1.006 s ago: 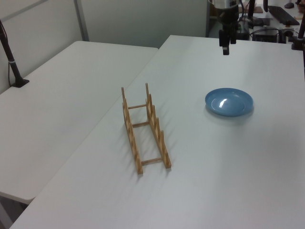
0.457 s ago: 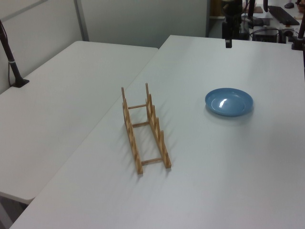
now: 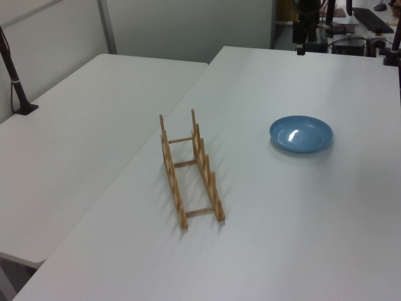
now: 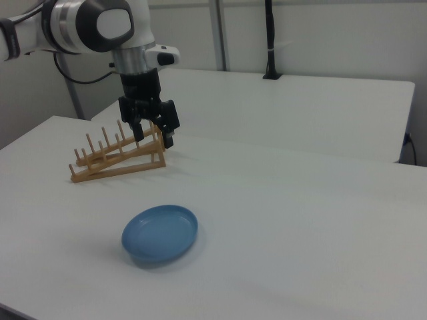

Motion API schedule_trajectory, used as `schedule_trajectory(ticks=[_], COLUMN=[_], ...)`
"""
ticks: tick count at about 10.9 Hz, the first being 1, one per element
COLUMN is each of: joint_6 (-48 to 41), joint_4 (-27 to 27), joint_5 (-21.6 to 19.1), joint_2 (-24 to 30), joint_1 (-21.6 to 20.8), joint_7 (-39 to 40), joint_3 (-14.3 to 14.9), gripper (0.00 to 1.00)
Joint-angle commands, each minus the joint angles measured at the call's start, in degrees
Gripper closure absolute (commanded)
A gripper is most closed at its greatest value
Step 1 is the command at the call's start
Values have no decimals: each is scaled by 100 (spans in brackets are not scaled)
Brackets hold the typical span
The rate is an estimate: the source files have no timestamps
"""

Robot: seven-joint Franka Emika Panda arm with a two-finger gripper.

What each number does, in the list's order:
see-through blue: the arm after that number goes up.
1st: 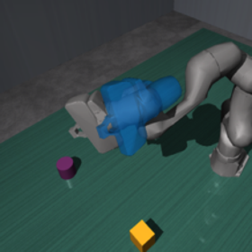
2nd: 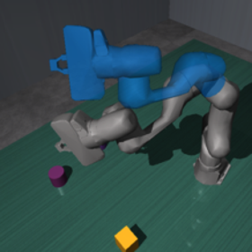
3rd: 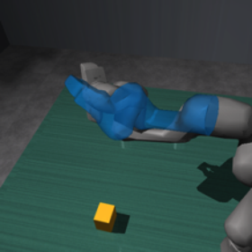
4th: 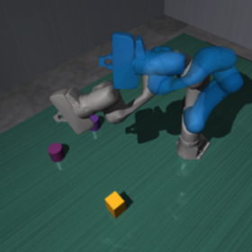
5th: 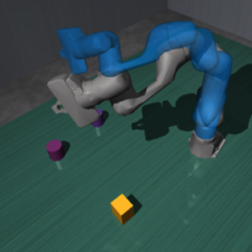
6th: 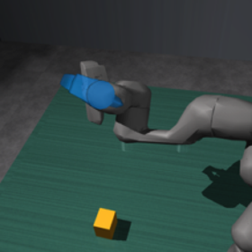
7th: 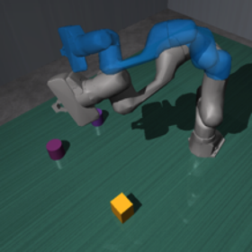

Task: Place plate in plate rack
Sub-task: 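Move the open gripper above the light blue plate's rim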

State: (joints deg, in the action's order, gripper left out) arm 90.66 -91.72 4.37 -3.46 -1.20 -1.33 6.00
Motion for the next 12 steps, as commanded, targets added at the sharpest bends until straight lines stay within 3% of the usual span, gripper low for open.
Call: schedule_trajectory(ticks=[1,7,11,12], joint_6=[-127,4,250,286], joint_4=[-22,22,-21,-13], joint_5=[-77,-16,-103,-304], joint_2=[-5,-111,-190,-233], joint_1=[-65,-232,-188,-136], joint_7=[37,2,46,37], joint_3=[-28,16,51,59], gripper=[0,0,0,0])
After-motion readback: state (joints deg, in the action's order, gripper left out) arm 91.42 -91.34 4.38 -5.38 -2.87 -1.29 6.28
